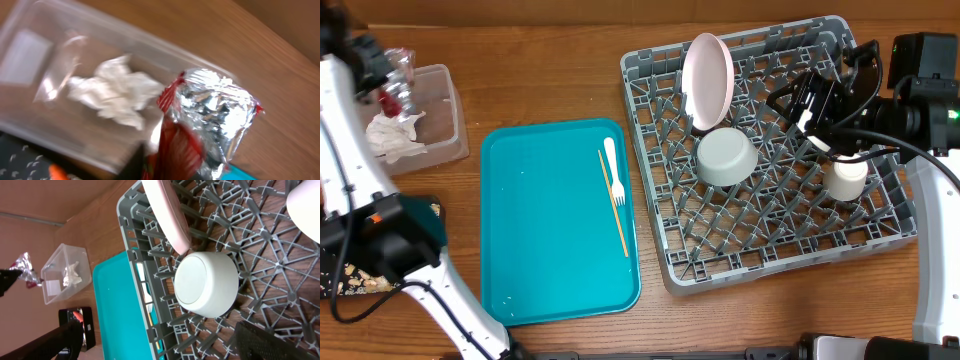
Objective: Sort waste into correct bins and load items into the dishwasher rack
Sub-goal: 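Carry the foil wrapper left and drop it into the clear container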
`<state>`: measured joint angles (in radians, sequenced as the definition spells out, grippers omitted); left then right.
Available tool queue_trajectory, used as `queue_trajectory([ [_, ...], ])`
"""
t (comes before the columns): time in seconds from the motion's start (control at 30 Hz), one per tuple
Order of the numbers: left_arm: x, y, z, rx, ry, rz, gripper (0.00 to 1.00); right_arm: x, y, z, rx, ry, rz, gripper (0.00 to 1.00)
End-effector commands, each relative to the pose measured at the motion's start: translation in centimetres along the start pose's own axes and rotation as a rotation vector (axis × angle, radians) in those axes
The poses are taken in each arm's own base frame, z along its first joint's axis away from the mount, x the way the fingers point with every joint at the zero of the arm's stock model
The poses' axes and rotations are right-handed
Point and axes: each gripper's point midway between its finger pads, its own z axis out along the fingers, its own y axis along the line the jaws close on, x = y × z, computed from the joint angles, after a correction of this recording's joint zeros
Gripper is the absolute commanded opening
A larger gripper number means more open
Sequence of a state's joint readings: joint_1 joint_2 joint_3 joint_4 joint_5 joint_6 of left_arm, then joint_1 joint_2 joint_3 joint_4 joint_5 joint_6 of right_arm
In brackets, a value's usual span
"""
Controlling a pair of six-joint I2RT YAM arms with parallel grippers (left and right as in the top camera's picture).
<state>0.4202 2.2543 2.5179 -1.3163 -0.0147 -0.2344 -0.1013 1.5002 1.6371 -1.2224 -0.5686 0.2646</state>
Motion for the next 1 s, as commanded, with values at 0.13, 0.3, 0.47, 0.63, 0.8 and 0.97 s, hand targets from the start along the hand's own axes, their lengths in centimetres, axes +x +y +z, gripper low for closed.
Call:
queue_trajectory([
  [0.13,-0.1,6.7,1.3,-0.051,0.028,-0.154,1.0,-0.2,0.2,-0.2,-0.001,-0.01,-0.016,1.0],
  [0.3,0.7,3.4,1.0,0.171,0.088,-0.153,1.0,-0.2,0.2,-0.2,-0.001,-0.01,-0.016,1.0],
  [0.47,2.4,-1.3,-0.7,0.436,0.177,-0.109,1.0,-0.2,0.2,-0.2,-0.001,-0.01,-0.016,1.0],
  [0.63,5.4,-5.5,-2.5,0.514,0.268,0.0,1.0,-0.2,0.2,-0.2,-0.001,-0.01,-0.016,1.0],
  [0.8,10.7,-11.0,-3.8,0.476,0.395,0.164,1.0,-0.2,0.2,-0.2,-0.001,-0.01,-0.016,1.0],
  [0.97,15.7,-16.0,-4.6,0.396,0.463,0.356,0.98,-0.2,0.2,-0.2,-0.001,-0.01,-0.016,1.0],
])
